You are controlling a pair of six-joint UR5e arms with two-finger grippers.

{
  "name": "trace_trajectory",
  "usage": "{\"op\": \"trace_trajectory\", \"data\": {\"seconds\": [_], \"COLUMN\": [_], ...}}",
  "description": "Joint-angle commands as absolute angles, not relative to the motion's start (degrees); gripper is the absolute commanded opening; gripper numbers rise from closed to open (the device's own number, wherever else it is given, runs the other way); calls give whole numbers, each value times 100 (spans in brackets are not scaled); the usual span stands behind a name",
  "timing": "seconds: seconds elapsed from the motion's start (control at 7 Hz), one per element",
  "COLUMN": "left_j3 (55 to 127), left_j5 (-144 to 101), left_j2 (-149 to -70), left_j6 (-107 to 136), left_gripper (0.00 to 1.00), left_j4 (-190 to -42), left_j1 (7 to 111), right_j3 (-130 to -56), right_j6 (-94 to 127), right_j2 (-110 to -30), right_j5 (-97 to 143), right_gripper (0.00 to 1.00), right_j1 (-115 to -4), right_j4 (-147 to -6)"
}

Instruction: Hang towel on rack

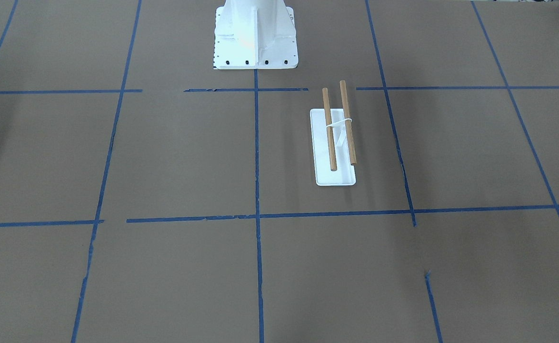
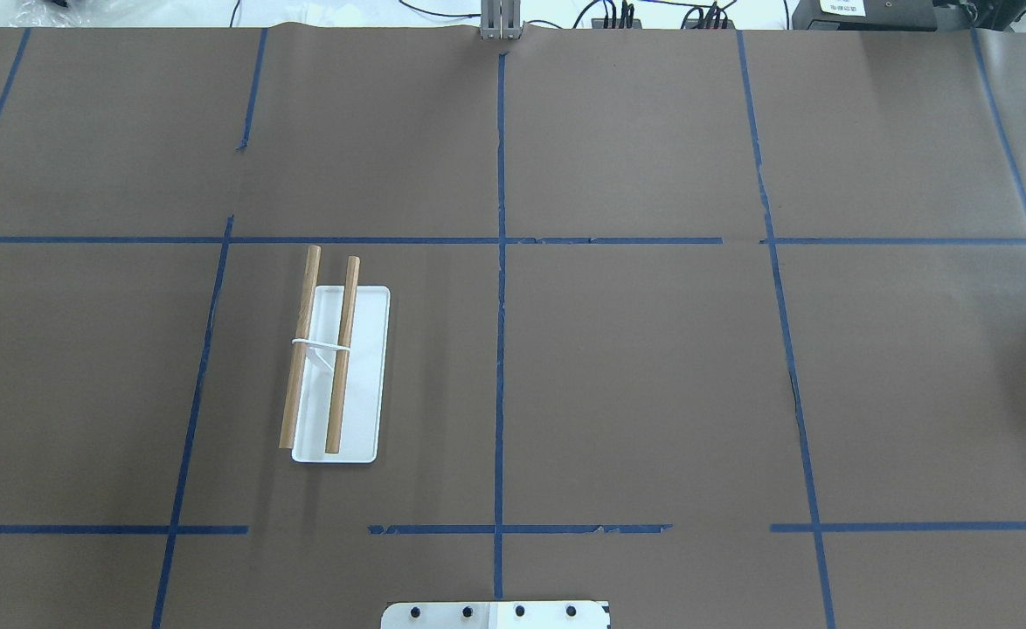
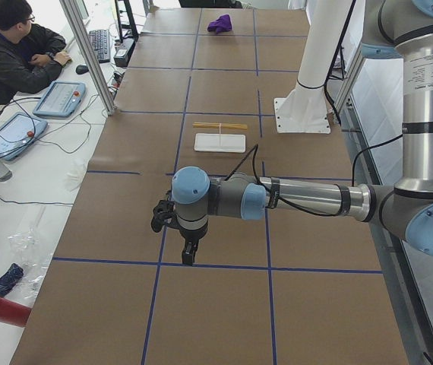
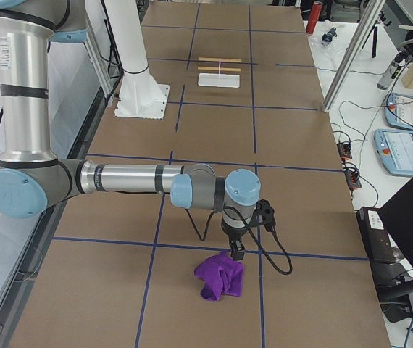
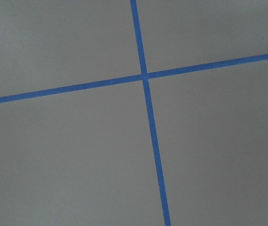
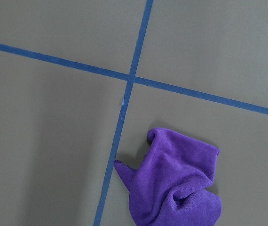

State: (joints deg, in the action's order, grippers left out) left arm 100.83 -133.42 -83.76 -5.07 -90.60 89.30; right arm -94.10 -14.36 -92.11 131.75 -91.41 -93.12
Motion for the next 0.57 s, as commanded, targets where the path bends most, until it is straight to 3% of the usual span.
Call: {"op": "trace_trajectory", "data": {"seconds": [0.0,0.43], "left_j3": [10116,10221], "left_j5": [-13324,-13306], "left_j2": [-8402,-8716], "left_j6": [-501,-449], "left_gripper": [100,100], "left_j4": [-9062,-9079], "left_j1": [8921,8895], "right_j3": [-9369,-9422], "right_j6": [-1450,-1128], "right_j2": [-9211,-9202], "right_j5": [13175,13192], "right_gripper": [100,100], "right_j1": [-9141,-9132], "right_j4": [-9290,-8870]}}
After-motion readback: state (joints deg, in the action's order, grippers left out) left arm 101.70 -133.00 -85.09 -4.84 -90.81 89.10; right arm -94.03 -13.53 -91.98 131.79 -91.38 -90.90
